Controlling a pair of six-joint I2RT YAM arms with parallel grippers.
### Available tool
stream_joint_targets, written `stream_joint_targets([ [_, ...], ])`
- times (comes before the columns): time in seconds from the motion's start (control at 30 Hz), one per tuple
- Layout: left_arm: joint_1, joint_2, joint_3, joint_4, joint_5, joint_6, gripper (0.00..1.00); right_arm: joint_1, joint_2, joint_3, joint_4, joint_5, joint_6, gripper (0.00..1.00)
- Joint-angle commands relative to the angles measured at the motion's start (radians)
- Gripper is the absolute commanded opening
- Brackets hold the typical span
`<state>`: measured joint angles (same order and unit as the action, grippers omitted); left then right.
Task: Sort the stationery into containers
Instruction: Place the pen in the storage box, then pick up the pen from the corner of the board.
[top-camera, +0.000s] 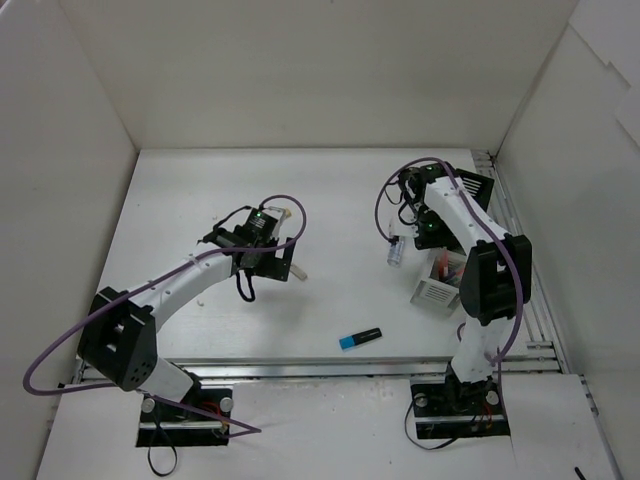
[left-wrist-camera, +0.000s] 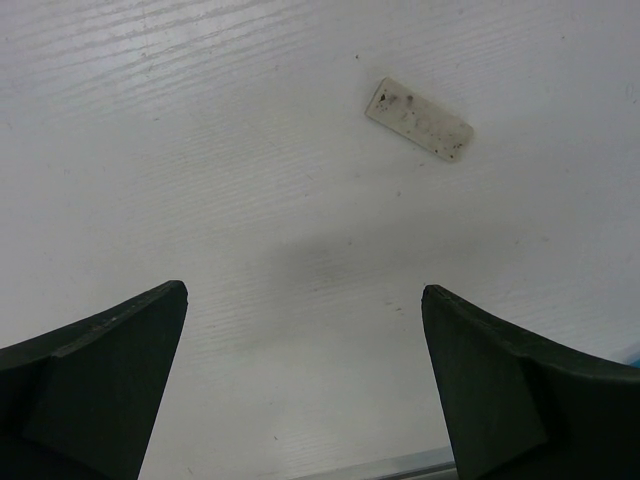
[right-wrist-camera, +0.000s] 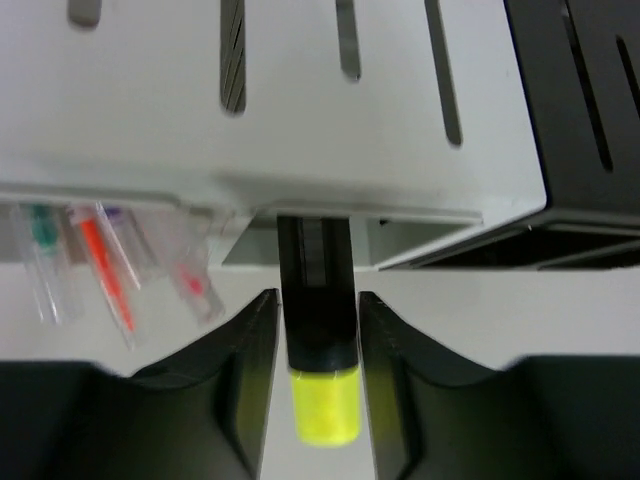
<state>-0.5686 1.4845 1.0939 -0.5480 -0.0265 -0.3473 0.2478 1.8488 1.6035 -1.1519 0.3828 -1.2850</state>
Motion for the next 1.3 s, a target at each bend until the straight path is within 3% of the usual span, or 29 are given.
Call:
stream_joint_targets([
  [0.0, 0.012, -0.053, 0.028, 0.013, -0.016, -0.001, 0.99, -0.002, 0.010, 0.007, -0.022, 0.013, -0.001, 0.40],
  [0.1, 0.021, -0.069, 0.017, 0.014, -0.016, -0.001, 1.00, 0.004, 0.003, 0.026, -0.019, 0.027, 0.019, 0.48],
  [0.17, 0.021, -0.075, 0.011, 0.019, -0.013, 0.002, 0.99, 0.010, -0.022, 0.038, -0.022, 0.036, 0.027, 0.60],
  [0.33, 0.021, -0.096, 0.006, 0.033, -0.001, 0.008, 0.99, 0.031, -0.075, 0.082, -0.017, 0.102, 0.053, 0.63],
  [0.4, 0.021, -0.116, 0.000, 0.036, 0.007, 0.010, 0.99, 0.038, -0.105, 0.140, -0.017, 0.131, 0.073, 0.70],
  [0.43, 0.021, -0.127, -0.003, 0.046, 0.013, 0.011, 0.99, 0.044, -0.114, 0.160, -0.017, 0.140, 0.076, 0.80],
  [0.47, 0.021, -0.136, -0.009, 0.054, 0.014, 0.013, 1.00, 0.059, -0.138, 0.209, -0.014, 0.140, 0.082, 0.98],
  [0.57, 0.021, -0.182, -0.032, 0.080, 0.051, 0.016, 0.99, 0.115, -0.201, 0.249, 0.053, 0.107, 0.113, 0.98],
  [0.67, 0.021, -0.245, -0.058, 0.102, 0.065, 0.018, 1.00, 0.206, -0.290, 0.199, 0.285, 0.033, 0.199, 0.98],
  [0.83, 0.021, -0.308, -0.106, 0.125, 0.066, 0.005, 0.99, 0.283, -0.375, 0.150, 0.498, -0.316, 0.558, 0.98],
  [0.93, 0.021, -0.357, -0.144, 0.132, 0.062, -0.019, 0.99, 0.320, -0.417, 0.050, 0.570, -0.449, 0.741, 0.98],
  [1.0, 0.021, -0.404, -0.181, 0.135, 0.071, -0.024, 0.99, 0.352, -0.450, -0.092, 0.601, -0.485, 0.780, 0.98],
  [1.1, 0.021, -0.470, -0.232, 0.137, 0.062, -0.035, 0.99, 0.445, -0.517, -0.267, 0.635, -0.388, 0.875, 0.98],
  [1.27, 0.021, -0.533, -0.298, 0.158, 0.088, -0.048, 0.99, 0.542, -0.617, -0.529, 0.641, -0.444, 1.042, 0.98],
])
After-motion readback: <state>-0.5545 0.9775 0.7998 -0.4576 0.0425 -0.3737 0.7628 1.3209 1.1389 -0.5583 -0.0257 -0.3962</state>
